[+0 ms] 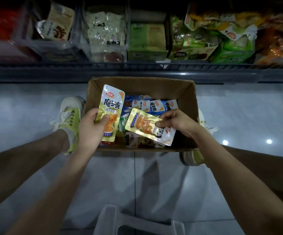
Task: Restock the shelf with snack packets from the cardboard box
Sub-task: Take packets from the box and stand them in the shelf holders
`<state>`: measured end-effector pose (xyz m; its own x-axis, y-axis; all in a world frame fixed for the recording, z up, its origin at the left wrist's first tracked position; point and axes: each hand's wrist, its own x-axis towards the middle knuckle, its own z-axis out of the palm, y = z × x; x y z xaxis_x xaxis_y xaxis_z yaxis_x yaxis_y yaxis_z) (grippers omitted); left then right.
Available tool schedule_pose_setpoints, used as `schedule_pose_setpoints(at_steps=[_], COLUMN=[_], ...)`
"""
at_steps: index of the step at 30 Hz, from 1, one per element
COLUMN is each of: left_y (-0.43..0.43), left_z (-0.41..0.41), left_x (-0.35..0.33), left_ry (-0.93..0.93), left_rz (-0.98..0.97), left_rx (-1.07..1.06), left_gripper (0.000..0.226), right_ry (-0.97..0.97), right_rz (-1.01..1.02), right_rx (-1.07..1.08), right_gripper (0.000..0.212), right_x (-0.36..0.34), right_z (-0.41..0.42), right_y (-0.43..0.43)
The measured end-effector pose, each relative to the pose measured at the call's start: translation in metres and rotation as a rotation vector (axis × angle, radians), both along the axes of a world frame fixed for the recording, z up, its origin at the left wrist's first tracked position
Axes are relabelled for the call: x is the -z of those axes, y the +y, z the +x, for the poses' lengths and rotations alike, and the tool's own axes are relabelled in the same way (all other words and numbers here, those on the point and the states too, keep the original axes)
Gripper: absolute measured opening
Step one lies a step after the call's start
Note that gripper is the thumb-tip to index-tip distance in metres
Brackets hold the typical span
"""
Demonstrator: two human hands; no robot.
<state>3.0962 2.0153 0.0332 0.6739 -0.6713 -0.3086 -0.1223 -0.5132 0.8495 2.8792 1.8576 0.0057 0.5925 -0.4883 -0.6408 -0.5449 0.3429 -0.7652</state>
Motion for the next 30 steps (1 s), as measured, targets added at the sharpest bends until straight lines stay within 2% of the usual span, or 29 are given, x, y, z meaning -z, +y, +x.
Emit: schedule_pose_setpoints(at_steps=[4, 8, 11, 14, 18, 21, 23, 25, 27, 30], left_y=[-0.002, 0.001, 0.005, 0.004, 0.000, -0.004, -0.008, -0.014, -0.019, -0.030], left_z=[0.000, -0.019, -0.031, -0.042, -0.051, -0.056, -0.060, -0.064, -0.065, -0.063], left_x=[-0.030, -0.071, -0.098, -0.124, -0.155, -0.179, -0.197, -0.211, -0.224, -0.241], left_ry=[-0.010, 0.226, 0.354, 0.299, 0.240, 0.261, 0.261, 0.281, 0.293, 0.331], left_rz=[-0.018, -0.103, -0.152, -0.213, -0.301, -0.323, -0.361, -0.383, -0.405, -0.410], left_rx=[0.036, 0.124, 0.154, 0.128, 0.075, 0.010, -0.003, 0.003, 0.019, 0.056], left_gripper=[0.011, 0.017, 0.022, 0.010, 0.006, 0.027, 0.030, 0.030, 0.028, 0.043], right_ry=[-0.087, -0.120, -0.170, -0.225, -0.288, -0.344, -0.415, -0.475, -0.497, -0.512], right_rz=[0.035, -0.106, -0.184, -0.226, -0.181, -0.065, 0.035, 0.038, -0.061, -0.208], right_rx=[-0.149, -0.249, -0.110, 0.044, 0.316, 0.400, 0.371, 0.389, 0.444, 0.478], right_gripper=[0.011, 0.016, 0.014, 0.012, 0.039, 0.063, 0.055, 0.040, 0.026, 0.022], right_x=[-0.058, -0.108, -0.141, -0.169, -0.189, -0.205, -0.218, -0.233, -0.246, -0.268], right_z=[0.002, 0.012, 0.015, 0.015, 0.008, -0.001, -0.006, -0.008, -0.009, -0.012], right_y=[0.004, 0.022, 0.031, 0.035, 0.039, 0.039, 0.041, 0.042, 0.038, 0.029])
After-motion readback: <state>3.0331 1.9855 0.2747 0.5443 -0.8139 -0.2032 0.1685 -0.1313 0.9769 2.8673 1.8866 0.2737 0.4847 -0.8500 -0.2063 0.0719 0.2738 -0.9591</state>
